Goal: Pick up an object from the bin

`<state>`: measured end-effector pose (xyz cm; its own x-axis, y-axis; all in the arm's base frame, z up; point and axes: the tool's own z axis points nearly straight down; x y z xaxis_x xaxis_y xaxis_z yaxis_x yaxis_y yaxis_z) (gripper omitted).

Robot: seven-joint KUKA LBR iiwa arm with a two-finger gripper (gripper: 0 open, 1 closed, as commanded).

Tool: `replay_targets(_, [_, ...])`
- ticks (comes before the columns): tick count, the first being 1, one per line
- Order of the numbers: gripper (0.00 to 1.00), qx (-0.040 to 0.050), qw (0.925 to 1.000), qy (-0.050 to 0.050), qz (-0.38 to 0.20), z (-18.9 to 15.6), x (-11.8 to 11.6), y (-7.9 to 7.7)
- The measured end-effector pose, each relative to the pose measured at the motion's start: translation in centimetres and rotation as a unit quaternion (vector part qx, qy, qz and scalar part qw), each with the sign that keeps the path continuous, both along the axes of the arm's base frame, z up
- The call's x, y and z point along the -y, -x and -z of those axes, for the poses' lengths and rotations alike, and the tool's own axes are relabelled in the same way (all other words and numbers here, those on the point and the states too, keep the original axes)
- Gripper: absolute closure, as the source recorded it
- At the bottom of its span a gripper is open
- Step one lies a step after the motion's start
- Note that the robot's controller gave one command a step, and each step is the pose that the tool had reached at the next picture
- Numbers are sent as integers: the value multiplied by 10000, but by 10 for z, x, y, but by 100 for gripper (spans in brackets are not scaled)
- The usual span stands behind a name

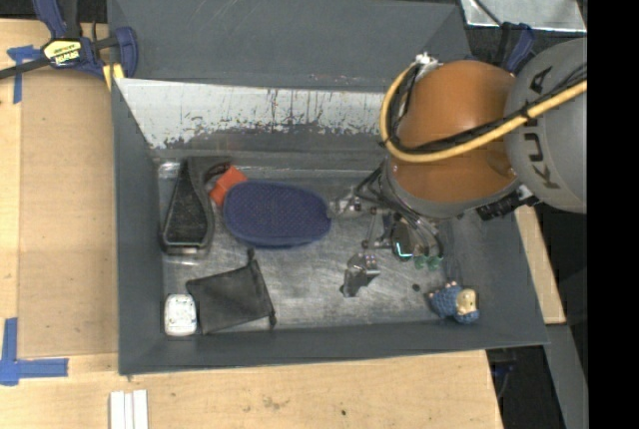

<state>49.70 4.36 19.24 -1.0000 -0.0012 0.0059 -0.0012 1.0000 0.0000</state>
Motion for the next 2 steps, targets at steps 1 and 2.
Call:
replay_targets(1, [0, 90, 9998, -5, -202, 107, -10, -57])
replay_targets(2, [100, 210, 9996, -21, -192, 104, -11, -63])
